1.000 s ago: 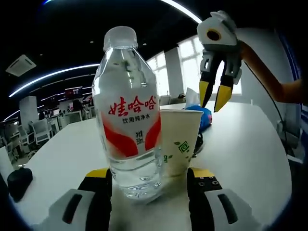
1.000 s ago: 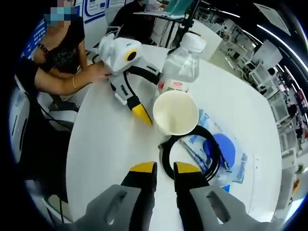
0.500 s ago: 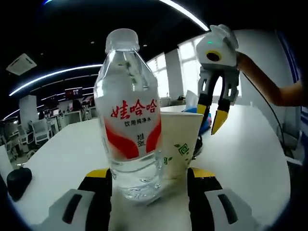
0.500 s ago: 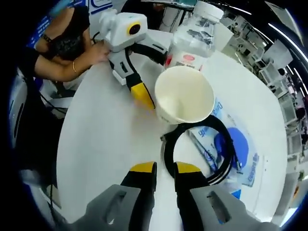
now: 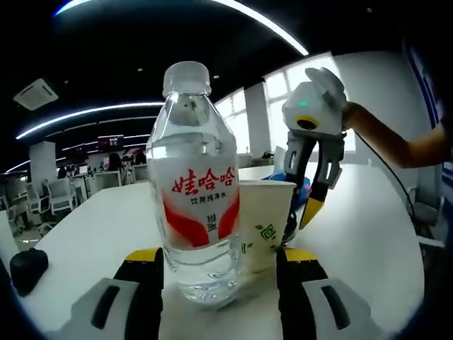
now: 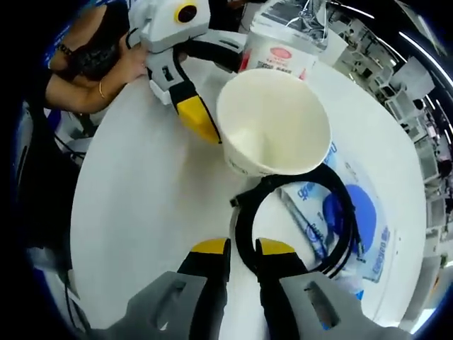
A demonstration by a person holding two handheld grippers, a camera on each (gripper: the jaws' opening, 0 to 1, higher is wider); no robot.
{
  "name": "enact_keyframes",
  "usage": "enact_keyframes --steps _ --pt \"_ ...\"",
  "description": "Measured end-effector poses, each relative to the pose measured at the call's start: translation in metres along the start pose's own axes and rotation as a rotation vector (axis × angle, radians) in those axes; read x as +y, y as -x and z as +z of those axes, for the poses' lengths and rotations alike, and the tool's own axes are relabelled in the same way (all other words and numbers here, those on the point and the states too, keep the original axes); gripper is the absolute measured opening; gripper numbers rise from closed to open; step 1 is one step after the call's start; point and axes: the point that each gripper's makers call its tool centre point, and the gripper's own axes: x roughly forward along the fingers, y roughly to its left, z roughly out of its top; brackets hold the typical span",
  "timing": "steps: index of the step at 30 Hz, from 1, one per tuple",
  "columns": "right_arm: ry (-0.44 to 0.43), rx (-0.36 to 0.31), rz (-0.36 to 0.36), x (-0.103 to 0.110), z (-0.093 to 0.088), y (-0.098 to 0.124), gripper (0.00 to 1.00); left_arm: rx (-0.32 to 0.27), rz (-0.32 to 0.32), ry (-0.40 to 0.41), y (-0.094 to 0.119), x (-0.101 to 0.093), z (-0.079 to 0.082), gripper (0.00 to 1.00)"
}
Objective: Arrange the tabletop items into an orderly group along one side of the table until the central work area is clear of visible clutter.
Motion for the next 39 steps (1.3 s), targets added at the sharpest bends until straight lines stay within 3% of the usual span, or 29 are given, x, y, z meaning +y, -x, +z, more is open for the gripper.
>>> enact_keyframes --steps 17,23,39 --pt "0.049 0.014 0.014 0.001 0.005 -0.007 0.04 -0.004 -0.017 -0.006 0.0 -0.003 0.001 0.67" --pt "0.069 -0.055 -0.083 -0.012 0.02 0.01 0.04 -0.001 -0.016 -0.013 0.0 -0.003 0.001 0.67" --pt "0.078 -0.109 -0.234 -0.048 0.028 0.034 0.04 0.002 -0.014 -0.012 -0.001 -0.002 0.0 0.67"
